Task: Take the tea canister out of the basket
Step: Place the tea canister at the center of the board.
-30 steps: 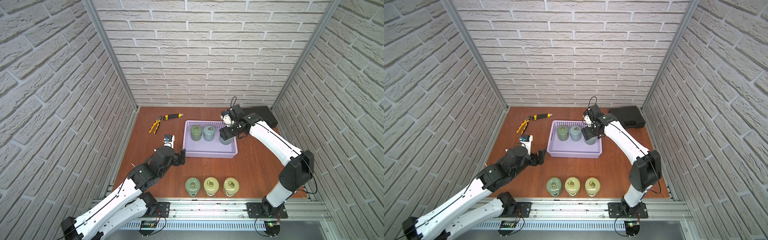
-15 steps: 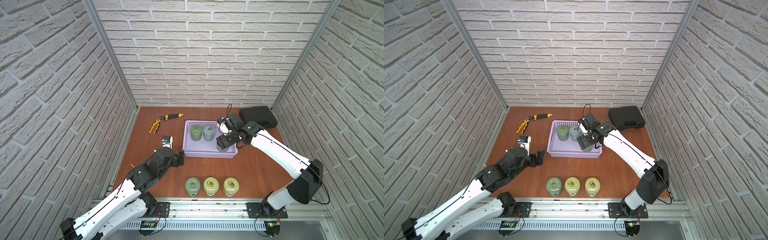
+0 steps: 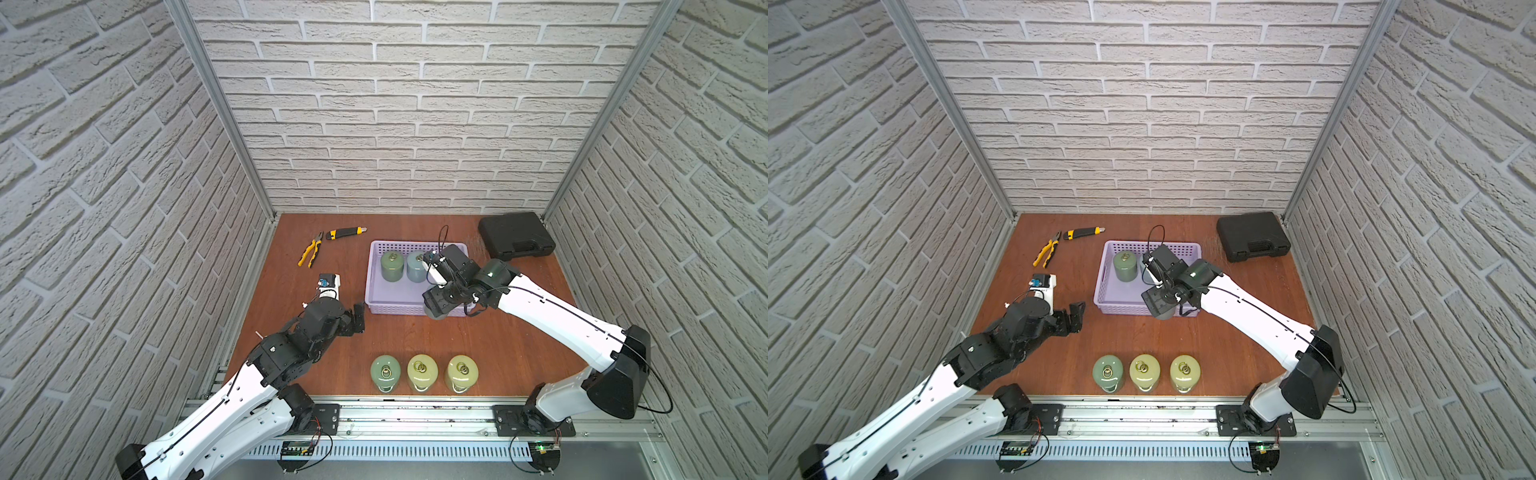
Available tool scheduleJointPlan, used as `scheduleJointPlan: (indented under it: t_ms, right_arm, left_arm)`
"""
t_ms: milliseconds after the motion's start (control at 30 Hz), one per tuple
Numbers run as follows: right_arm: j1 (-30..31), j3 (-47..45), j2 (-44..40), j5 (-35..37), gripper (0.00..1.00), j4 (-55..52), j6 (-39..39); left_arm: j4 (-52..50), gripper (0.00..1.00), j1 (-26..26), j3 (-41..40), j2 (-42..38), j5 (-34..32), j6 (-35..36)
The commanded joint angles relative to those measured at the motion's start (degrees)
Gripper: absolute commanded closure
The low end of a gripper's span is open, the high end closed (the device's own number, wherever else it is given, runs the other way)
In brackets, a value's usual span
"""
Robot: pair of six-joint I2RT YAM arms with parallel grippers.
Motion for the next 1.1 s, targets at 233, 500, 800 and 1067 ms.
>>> scheduleJointPlan:
  t_ms: [233,500,800,1067]
  right_arm:
    - [5.9,-2.01,-2.82,3.38,0.53,4.9,5.26]
    - [8.82,-3.05,-1.35,3.95,0.53,6.38,6.94]
    - [10.92,-6.28,-0.22,3.86,0.53,9.31,8.73]
    - [12.53,-8.51,1.66,4.12,0.53,11.63,10.13]
  left_arm:
    - [-1.17,0.02,0.3,-0.56,-0.06,-0.95,-0.71]
    - [-1.27,0.02,0.3,-0.26,0.31,-1.11,-1.03]
    - [-2.31,0.02,0.29,0.04,0.22,-1.3,-1.14]
    - [-2.32,0.02,0.31,0.01,0.46,-1.21,-1.6]
